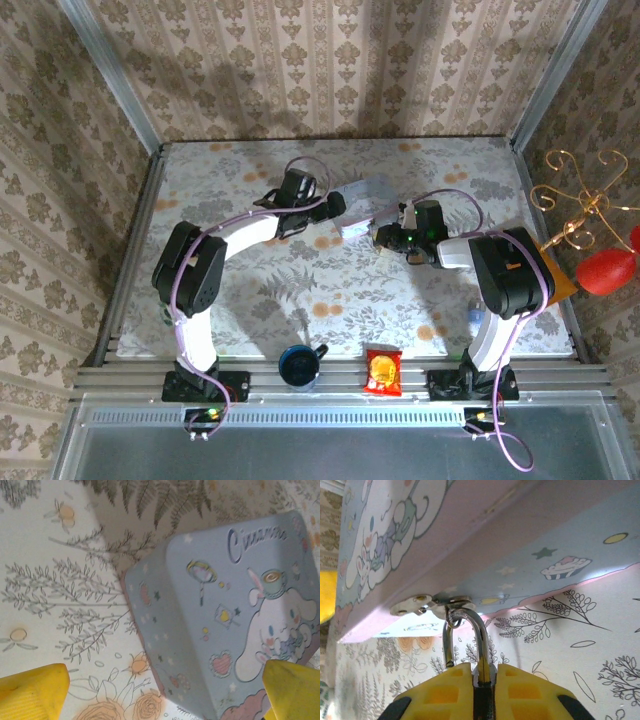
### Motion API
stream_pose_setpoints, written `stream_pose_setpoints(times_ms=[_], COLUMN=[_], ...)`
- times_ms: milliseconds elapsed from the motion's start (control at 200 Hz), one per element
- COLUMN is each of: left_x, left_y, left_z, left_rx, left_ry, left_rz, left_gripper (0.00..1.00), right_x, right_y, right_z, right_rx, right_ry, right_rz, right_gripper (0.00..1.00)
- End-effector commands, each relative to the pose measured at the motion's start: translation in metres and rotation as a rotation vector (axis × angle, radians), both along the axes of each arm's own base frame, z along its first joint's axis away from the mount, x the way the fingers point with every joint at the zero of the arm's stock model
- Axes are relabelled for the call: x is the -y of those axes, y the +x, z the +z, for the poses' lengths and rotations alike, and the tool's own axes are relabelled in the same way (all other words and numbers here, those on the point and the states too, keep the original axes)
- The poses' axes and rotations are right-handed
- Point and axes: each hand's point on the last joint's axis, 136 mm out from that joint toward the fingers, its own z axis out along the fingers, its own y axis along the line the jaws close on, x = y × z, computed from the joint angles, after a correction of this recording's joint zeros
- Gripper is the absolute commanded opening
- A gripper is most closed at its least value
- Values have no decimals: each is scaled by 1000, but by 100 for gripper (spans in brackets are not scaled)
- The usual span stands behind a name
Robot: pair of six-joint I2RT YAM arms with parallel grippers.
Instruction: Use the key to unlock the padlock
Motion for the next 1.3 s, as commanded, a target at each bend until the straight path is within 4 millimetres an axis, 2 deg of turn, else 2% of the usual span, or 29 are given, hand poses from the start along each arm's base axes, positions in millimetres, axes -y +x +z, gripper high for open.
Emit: stream_pose_setpoints(times_ms=[0,210,345,550,860,1061,1296], left_x=[-2,1,9,11,6,-1,-4], left_y=[13,32,39,45,39,34,30], left_z=[29,34,28,12,-12,-20,-30], left_rx=[99,190,227,252,220,208,189], left_ry=[63,241,375,544,606,624,634], left_rz=[-9,-66,-125,-162,-184,-174,-176], left_gripper=[100,98,98,97,98,98,98], right_x=[3,11,11,12,15,17,26], right_y=[-2,-3,0,6,16,21,24], right_z=[6,8,11,17,22,20,30], right_rx=[-23,-82,-130,-162,-166,-174,-149], right_ry=[33,68,116,145,162,206,198], right_rz=[-37,-141,-214,-299,-397,-466,-525], right_gripper=[0,0,0,0,0,0,0])
